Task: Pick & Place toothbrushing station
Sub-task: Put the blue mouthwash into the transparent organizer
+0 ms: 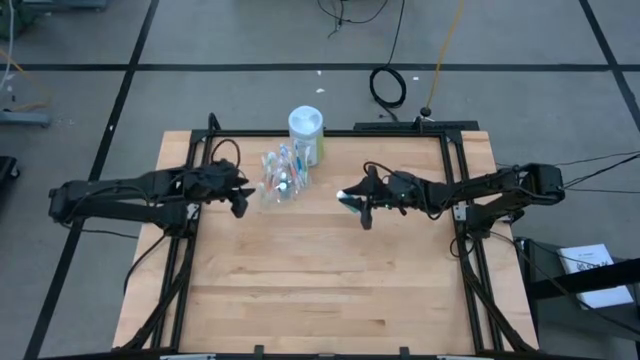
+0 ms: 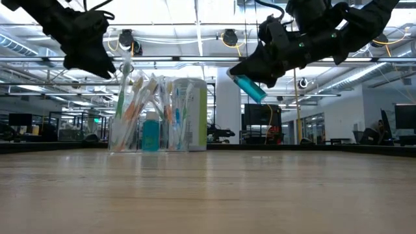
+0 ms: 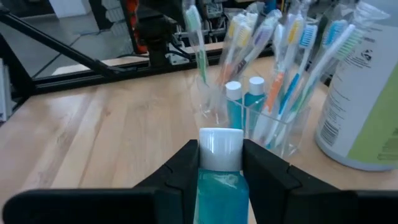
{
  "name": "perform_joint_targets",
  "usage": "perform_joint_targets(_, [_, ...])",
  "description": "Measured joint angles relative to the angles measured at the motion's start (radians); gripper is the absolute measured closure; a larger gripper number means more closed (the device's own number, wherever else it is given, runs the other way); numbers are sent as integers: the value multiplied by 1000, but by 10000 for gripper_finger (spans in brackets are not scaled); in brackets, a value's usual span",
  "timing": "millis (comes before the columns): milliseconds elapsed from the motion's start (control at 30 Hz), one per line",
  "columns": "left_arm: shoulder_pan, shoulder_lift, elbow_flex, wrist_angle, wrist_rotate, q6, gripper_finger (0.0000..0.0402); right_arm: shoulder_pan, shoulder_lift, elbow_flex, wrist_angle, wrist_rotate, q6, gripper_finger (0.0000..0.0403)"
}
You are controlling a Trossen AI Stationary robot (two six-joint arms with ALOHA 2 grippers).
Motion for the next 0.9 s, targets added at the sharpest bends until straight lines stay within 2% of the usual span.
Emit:
perform_joint_targets(200, [0,-71,0,-20,6,46,213,3,0,0,13,0,-7,305])
perform_joint_targets(367, [-39,-59,-3,-7,249,55,213,25,0,0,109,1,-12,305])
perform_joint_targets(500, [-113,0,-29,87,285,7,213,58,0,2,167,2,-69,305])
perform_joint_targets(600, [-173,70,-42,225,235,-40,213,90,0,2,206,3,-100,305])
perform_joint_targets(667, [-212,130,-48,336,199,-18,213,112,0,2,232,3,-111,305])
perform_joint_targets(900, [-268,429,-35,892,152,110,213,160,39,2,381,4,-145,305])
